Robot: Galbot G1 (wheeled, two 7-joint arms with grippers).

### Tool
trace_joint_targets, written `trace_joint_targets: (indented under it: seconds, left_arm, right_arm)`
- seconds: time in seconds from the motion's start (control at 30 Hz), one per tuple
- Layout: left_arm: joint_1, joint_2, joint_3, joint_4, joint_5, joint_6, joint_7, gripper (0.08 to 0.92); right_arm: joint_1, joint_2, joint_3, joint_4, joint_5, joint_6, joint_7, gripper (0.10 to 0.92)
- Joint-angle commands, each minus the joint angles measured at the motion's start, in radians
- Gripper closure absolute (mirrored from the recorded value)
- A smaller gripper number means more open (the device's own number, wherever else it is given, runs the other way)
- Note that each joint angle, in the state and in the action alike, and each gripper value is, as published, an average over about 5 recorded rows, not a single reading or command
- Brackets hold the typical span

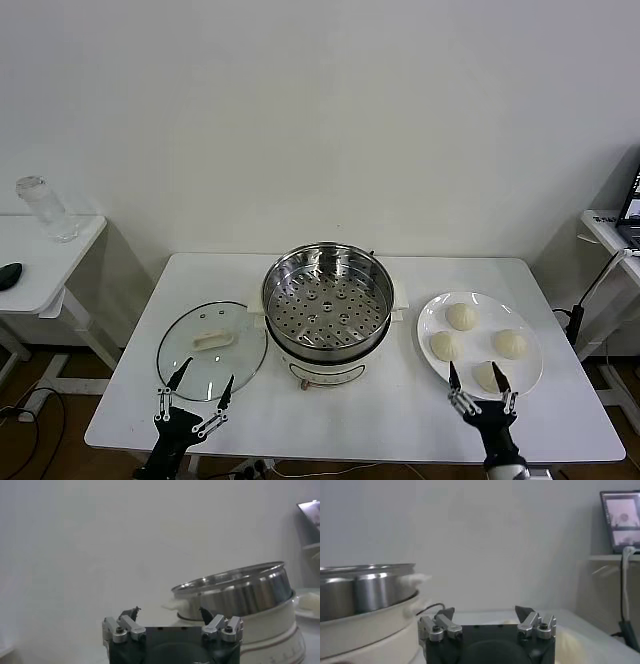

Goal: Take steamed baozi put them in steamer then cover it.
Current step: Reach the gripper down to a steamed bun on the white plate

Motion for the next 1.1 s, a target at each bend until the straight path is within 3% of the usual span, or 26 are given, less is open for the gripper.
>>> trace_joint_targets:
  seconds: [0.03,0.27,0.5,0.6,0.83,1.1]
  left_arm:
    - [0.000,0.001,0.002,-0.011,0.006,-0.002,-0.007,0.177]
    - [-0.002,0.001,0.009,-0.027,0.016,-0.009,-0.012,0.177]
    - [0.002,0.000,0.014,-0.040,0.028,-0.020,-0.014,0.177]
    - [0.002,-0.001,0.018,-0.044,0.032,-0.023,-0.014,0.177]
    - [0.004,-0.003,0.020,-0.052,0.042,-0.027,-0.011,0.177]
    - [0.003,-0.022,0.007,-0.060,0.058,-0.027,-0.007,0.177]
  right_arm:
    - [0.150,-0.064,0.027,-0.003,0.057,-0.126,0.051,0.203]
    - [0.512,-0.230,-0.105,-0.166,0.215,-0.277,0.030,0.203]
    - [0.842,-0.357,-0.353,-0.411,0.345,-0.303,-0.147,0.203]
    - [0.940,-0.393,-0.456,-0.506,0.344,-0.307,-0.299,0.203]
    - [1.198,-0.448,-0.726,-0.748,0.057,-0.245,-0.903,0.203]
    - [1.464,-0.393,-0.929,-0.939,-0.232,-0.167,-1.384,0.203]
